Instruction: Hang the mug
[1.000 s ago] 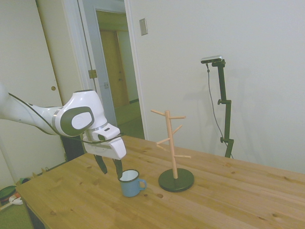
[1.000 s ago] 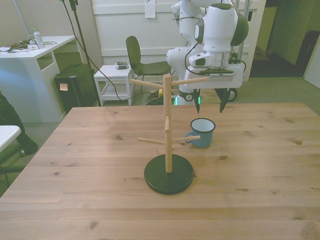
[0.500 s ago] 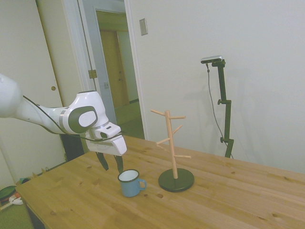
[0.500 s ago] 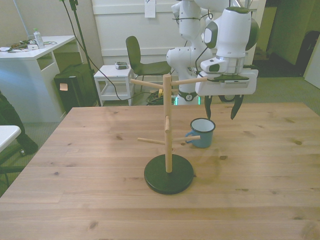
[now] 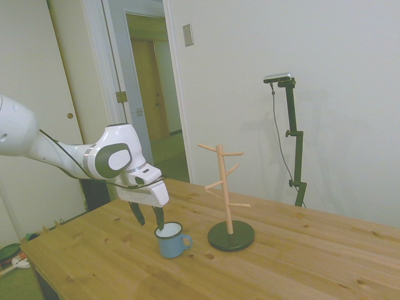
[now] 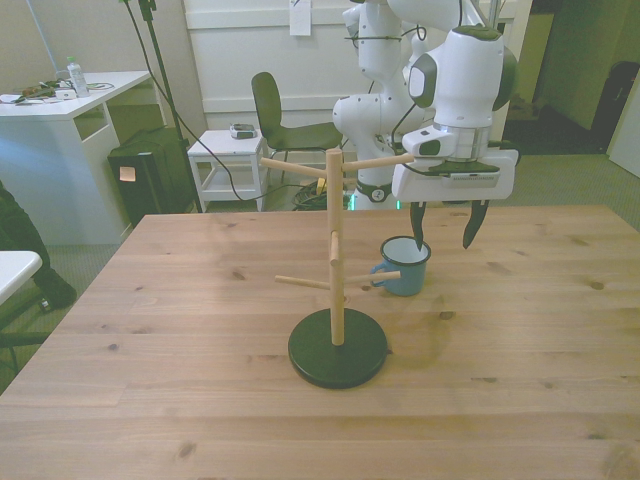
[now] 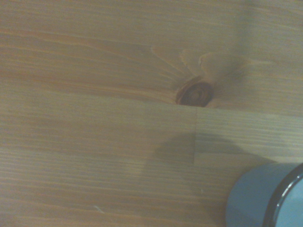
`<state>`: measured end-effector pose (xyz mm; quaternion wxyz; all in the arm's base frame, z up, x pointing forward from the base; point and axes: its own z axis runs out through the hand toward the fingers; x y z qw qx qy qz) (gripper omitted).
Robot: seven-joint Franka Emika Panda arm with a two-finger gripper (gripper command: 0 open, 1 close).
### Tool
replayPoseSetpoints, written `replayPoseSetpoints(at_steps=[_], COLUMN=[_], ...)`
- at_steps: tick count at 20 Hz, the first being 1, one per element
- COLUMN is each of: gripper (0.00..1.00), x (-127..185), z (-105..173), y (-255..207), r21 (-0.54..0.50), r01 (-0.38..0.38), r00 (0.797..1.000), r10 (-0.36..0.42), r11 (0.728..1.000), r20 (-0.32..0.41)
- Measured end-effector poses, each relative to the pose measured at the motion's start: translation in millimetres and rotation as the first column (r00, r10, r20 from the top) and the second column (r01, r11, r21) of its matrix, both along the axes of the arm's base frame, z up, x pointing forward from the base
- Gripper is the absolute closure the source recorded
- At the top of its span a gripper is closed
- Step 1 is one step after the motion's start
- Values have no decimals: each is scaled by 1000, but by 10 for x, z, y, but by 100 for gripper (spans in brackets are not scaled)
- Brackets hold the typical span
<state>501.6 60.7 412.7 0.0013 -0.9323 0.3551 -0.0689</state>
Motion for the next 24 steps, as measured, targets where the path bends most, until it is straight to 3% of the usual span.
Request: replayPoseSetpoints(at_steps=[3,4,24], gripper=[0,100,100], x=[43,60,80], z=[-110,-141,-327], y=[22,21,102], r21=[4,5,7], r01=[3,4,-6], r00=[1000,1000,1000], r10=[-3,-4,6], r11=[1000,1000,1000], r20=[-6,-9,-21])
